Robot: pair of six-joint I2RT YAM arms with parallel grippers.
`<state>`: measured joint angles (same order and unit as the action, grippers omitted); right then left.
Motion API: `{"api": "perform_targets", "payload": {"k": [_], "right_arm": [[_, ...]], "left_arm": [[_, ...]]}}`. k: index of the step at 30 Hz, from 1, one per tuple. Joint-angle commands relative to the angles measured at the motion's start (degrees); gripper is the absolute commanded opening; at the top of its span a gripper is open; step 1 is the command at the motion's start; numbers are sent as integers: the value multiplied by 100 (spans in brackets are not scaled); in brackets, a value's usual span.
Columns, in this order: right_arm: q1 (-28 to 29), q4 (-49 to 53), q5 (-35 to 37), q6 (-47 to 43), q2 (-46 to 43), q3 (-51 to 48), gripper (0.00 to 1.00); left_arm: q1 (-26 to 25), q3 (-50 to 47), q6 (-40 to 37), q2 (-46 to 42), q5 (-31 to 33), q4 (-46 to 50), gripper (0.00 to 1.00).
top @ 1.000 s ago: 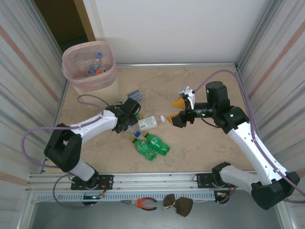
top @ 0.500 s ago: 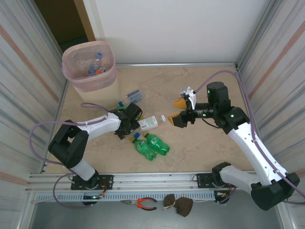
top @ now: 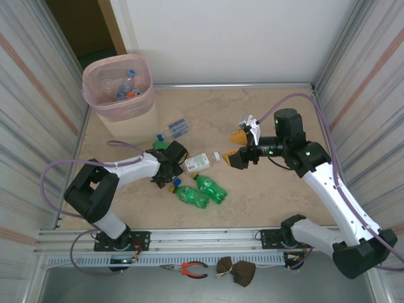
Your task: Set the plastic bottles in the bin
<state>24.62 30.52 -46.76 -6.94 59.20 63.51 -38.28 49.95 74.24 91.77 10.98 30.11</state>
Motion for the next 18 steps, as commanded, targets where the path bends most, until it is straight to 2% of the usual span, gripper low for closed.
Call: {"api": "perform_targets", "payload": {"k": [1, 10, 18], "right_arm": [[-32, 94, -114, -27, -117, -5, 81], [5, 39, -31, 39, -136, 30, 81], [148, 41, 146, 103, -80, 144, 81]], "left_arm": [[-13, -67, 57, -239, 204, 10, 65], [-10, 246, -361, -647, 308, 175, 63], [-10, 290, -615, -1381, 408, 246, 59]]}}
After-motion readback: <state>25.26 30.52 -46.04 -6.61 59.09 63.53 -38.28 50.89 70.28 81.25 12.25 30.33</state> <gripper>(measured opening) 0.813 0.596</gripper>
